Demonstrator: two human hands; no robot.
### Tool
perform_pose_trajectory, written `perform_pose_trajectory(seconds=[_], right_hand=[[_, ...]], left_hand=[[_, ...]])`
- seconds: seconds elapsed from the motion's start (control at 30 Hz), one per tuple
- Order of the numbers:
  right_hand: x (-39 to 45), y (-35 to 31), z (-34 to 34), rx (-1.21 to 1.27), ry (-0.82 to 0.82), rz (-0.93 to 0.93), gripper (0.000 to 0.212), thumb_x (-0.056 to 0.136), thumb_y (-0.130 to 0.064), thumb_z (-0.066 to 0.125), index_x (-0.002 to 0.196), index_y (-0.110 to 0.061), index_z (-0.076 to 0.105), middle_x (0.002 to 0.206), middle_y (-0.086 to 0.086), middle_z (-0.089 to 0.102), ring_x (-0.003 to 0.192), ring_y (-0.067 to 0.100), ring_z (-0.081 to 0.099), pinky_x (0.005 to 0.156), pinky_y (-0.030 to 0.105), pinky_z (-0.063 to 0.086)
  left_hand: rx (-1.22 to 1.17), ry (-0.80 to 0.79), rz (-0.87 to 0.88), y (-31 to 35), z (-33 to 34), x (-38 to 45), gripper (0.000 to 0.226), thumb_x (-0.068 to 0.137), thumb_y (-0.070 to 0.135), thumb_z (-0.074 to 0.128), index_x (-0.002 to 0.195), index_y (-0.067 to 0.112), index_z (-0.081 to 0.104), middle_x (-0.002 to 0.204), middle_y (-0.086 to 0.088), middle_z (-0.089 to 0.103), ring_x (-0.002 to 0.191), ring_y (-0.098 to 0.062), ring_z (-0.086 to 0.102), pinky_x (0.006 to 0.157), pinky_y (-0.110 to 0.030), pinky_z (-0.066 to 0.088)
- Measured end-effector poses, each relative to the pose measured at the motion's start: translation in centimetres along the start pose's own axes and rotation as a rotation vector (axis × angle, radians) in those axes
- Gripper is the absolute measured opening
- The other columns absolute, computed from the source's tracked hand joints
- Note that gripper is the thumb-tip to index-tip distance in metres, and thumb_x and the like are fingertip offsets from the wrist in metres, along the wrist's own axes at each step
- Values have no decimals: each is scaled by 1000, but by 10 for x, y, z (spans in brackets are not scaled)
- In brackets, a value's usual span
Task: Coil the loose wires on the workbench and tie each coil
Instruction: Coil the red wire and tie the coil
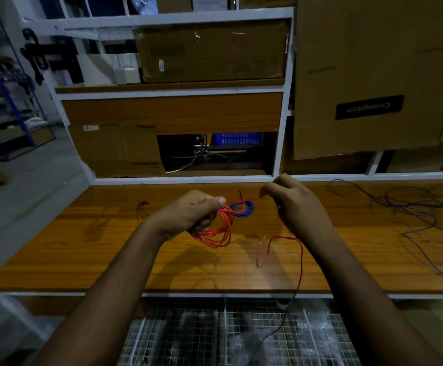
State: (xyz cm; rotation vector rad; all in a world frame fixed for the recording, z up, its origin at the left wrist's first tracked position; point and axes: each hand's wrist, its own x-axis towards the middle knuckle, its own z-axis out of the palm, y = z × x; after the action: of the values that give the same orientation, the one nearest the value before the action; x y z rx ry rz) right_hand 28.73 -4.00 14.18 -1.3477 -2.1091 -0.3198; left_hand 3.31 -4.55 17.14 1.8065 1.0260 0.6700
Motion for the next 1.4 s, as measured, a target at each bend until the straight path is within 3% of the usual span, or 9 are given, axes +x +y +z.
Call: perform_pose_trajectory(seconds=[0.23,0.4,0.57,0.73,0.93,1.1,1.23,1.3,1.4], right_hand=[[-2,-6,-3,37,65,-125,27,87,-8,71,113,-17,69,106,6,64,85,20,65,66,32,58],[0,-2,0,-173,116,-59,22,91,-16,65,110,-27,66,106,-2,60,84,16,57,45,25,41],[1,4,8,-210,-12,-140,14,92,-29,66,104,-36,65,102,-14,59,92,14,49,58,29,45],[-3,-1,6,743,-340,52,16,101,-21,50,96,-31,61,91,-14,65,94,6,59,86,28,46],[-27,-29,26,1980,-318,691,9,97,-16,50,97,-20,59,77,-1,58,72,15,58,73,35,49],[-47,-81,56,2035,-641,947,16,99,-7,44,95,-16,56,63,-3,51,47,7,49,44,21,43],[-55,-103,51,2170,-757,841,9,96,-4,50,96,-11,55,71,0,52,38,0,40,32,11,34],[-54,-102,44,2197,-715,752,10,89,-7,62,97,-10,58,78,3,59,45,0,51,38,12,44],[-51,-89,38,2221,-583,667,15,79,-15,77,93,-13,71,100,9,67,82,18,67,72,30,59]], left_hand=[[71,154,-57,-5,-2,2,49,104,35,44,59,16,40,46,9,34,42,-9,25,46,-26,22],[69,118,-17,-6,0,3,46,104,33,44,61,17,39,48,8,32,42,-9,23,43,-23,22],[-38,121,29,-7,-1,7,44,97,42,45,61,17,39,50,4,31,44,-12,23,46,-24,20],[-172,256,37,-22,7,18,41,104,34,41,66,19,38,49,8,31,43,-8,23,45,-22,19],[-413,455,-7,-44,24,33,41,105,37,40,68,21,36,49,10,27,40,-7,19,42,-22,17],[-484,635,-38,-50,48,47,42,105,39,40,66,23,37,49,10,29,39,-7,22,41,-21,18],[-330,761,-95,-62,56,51,43,104,43,39,68,22,43,54,6,35,44,-10,30,46,-25,23],[-310,825,-109,-71,55,52,45,104,44,40,65,21,42,54,3,34,45,-13,29,48,-27,21],[-327,895,-147,-77,48,50,47,105,42,40,63,20,40,55,1,34,46,-15,30,49,-28,22]])
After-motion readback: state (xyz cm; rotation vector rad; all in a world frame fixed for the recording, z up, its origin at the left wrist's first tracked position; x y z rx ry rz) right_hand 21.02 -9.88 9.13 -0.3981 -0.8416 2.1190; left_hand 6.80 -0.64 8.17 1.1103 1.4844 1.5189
